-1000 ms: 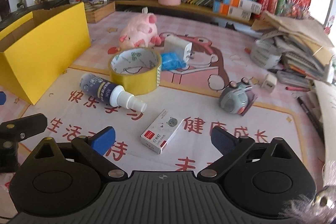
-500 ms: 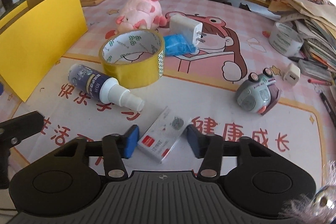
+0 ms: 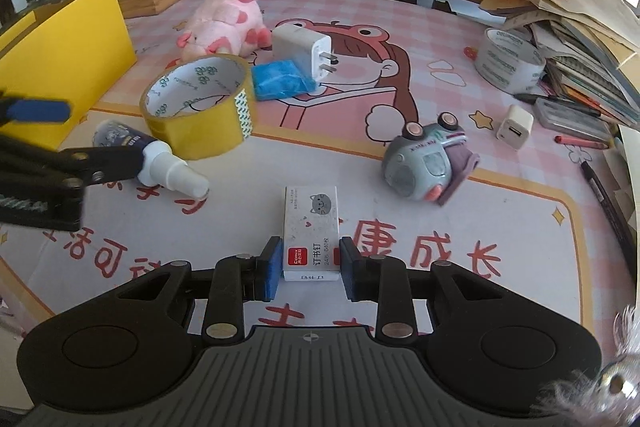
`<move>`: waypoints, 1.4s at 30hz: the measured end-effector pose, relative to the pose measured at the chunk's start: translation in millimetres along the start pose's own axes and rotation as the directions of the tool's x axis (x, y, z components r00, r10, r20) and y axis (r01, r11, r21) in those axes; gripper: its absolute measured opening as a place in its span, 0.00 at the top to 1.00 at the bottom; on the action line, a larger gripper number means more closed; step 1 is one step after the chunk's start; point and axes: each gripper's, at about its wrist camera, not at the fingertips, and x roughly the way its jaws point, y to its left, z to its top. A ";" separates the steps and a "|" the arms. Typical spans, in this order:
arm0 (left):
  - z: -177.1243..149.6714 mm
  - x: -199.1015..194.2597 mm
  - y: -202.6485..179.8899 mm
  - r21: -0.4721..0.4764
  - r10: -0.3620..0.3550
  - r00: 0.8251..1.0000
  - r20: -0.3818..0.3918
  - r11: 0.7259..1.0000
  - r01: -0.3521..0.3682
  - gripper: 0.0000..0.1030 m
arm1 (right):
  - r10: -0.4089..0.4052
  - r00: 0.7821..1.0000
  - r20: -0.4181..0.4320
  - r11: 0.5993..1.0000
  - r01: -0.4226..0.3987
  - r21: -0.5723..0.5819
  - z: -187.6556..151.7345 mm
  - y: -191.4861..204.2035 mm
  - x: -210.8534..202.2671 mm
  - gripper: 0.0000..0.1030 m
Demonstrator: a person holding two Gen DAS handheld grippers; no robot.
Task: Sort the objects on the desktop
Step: 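Close the left tool on the white spray bottle and lift it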
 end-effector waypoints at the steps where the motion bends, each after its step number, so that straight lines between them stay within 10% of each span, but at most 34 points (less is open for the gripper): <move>1: 1.4 5.1 -1.8 0.030 -0.020 1.000 -0.013 0.999 0.020 0.01 | 0.002 1.000 0.001 1.000 -0.002 0.001 -0.6 -0.8 -0.4 0.73; 15: -6.2 14.9 -20.0 0.107 -0.130 0.975 -0.181 0.983 0.151 0.35 | 0.014 1.000 0.004 1.000 -0.014 0.013 -2.7 -3.0 -2.0 0.73; 29: -14.1 3.1 -25.7 0.034 -0.129 0.976 -0.175 0.990 0.138 0.69 | -0.010 1.000 0.000 1.000 0.010 -0.009 -2.7 3.0 -2.4 0.72; 42: -19.6 -4.8 -32.9 -0.007 -0.104 0.975 -0.196 0.994 0.105 0.68 | -0.007 1.000 0.010 1.000 0.007 -0.022 -3.6 2.7 -1.7 0.70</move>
